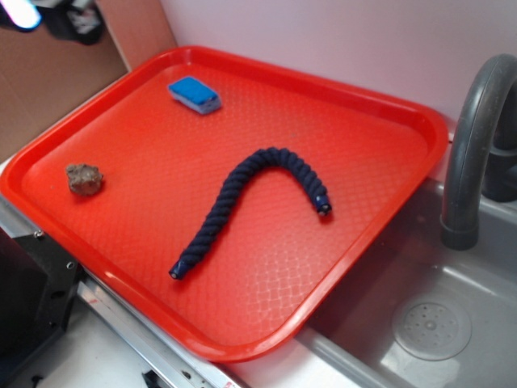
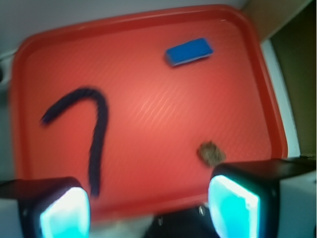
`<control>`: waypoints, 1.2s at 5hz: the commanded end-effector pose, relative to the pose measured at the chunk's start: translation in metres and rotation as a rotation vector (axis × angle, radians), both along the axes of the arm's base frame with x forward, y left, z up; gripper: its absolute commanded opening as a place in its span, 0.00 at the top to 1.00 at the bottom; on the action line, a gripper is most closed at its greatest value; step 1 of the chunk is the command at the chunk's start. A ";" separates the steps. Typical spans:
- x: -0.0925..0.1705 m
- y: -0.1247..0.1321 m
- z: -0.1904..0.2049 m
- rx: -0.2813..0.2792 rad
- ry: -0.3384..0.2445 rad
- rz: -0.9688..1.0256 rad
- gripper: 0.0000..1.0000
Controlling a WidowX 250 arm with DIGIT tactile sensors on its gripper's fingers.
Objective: Grab the blue sponge.
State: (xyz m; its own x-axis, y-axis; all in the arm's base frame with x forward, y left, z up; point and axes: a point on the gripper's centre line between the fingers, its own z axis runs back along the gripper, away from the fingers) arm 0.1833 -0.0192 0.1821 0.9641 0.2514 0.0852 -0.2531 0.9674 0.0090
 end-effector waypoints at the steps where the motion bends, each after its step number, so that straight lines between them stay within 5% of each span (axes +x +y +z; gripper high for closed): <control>1: 0.043 0.043 -0.050 0.098 -0.054 0.272 0.00; 6: 0.110 0.097 -0.100 0.019 -0.187 0.490 0.00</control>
